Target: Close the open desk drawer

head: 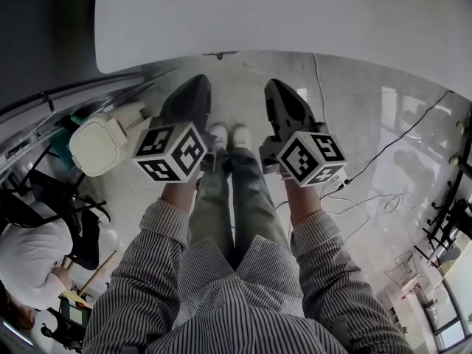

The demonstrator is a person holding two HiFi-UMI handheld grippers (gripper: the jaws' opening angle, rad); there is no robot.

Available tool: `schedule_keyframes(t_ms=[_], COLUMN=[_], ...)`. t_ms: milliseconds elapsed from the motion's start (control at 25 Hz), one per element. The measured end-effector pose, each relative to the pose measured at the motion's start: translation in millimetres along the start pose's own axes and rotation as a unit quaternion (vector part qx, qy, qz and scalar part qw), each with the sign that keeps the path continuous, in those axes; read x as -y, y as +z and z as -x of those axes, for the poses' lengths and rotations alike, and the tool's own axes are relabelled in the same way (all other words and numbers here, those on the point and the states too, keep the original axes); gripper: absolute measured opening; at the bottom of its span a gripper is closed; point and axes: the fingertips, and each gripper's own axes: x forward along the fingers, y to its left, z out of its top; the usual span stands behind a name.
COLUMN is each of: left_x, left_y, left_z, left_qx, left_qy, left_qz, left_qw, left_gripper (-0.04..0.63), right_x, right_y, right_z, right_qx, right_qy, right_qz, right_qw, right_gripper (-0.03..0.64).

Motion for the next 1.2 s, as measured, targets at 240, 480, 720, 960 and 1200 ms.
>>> schedule_keyframes(t_ms=[240, 480, 720, 960, 1200], left_x=[40.3, 73.8, 111.0, 144.8, 154.9], left_y=[19.2, 35.0, 55.1, 57.9, 76.1], left_z=[35.7, 73.8, 112.4, 153.2, 175.6], left_qx=[0.019, 0.032, 0.043, 0.042, 0.055], left_qy=[-0.033, -0.05, -0.079, -0.103, -0.102], left_qz=[-0.032, -0.049, -0.063, -0.086, -0.091], left_qw=[0.9988, 0.9971, 0.994, 0.9901, 0.9891], left_gripper=[0.012, 0.012, 0.012, 0.012, 0.012], right_x=[-35.2, -65.9, -104.8, -137.3, -165.3], right_y=[22.7, 43.8, 64.8, 75.5, 87.4], right_z=[35.7, 68.9, 103.9, 134.5, 153.0], right_qx=[0.022, 0.046, 0.054, 0.048, 0.052], right_qy=[0.039, 0.043, 0.047, 0.055, 0.051], right_qz=[0.021, 0.028, 0.047, 0.068, 0.078], right_qw=[0.999, 0.998, 0.996, 0.995, 0.994], right_gripper=[0.017, 0.017, 0.017, 0.017, 0.016])
